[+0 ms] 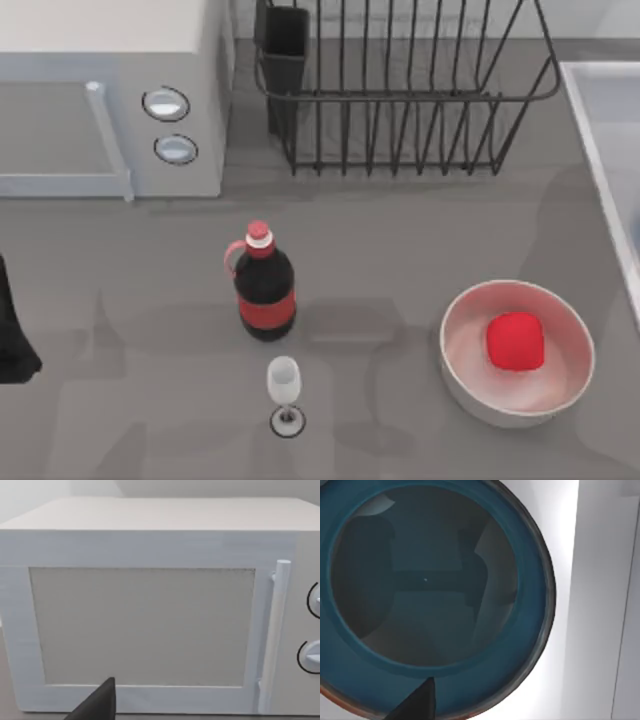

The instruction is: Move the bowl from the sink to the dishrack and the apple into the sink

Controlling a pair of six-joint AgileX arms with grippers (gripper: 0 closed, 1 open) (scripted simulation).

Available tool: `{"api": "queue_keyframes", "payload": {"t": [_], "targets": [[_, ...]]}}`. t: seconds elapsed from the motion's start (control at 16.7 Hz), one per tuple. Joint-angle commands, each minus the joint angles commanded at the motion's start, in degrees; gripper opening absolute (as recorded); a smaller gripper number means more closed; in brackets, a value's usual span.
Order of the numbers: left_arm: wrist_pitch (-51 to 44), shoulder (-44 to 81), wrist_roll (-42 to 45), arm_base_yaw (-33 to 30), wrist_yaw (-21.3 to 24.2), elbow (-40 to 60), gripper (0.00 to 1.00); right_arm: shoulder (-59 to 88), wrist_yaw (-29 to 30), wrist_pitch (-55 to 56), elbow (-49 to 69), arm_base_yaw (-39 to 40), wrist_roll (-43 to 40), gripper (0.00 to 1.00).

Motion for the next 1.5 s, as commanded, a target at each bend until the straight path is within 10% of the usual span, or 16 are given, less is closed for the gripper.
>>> {"api": "queue_keyframes", "payload": {"t": [1.08, 1.5], "targets": [[0.0, 0.0, 0.0, 0.0, 0.0, 0.0, 1.0, 7.94, 0.15, 15.45, -7.49, 0.42, 0.47, 1.0], [0.0, 0.0, 0.0, 0.0, 0.0, 0.0, 1.0, 7.94, 0.15, 15.45, -7.49, 0.42, 0.47, 0.47]]}}
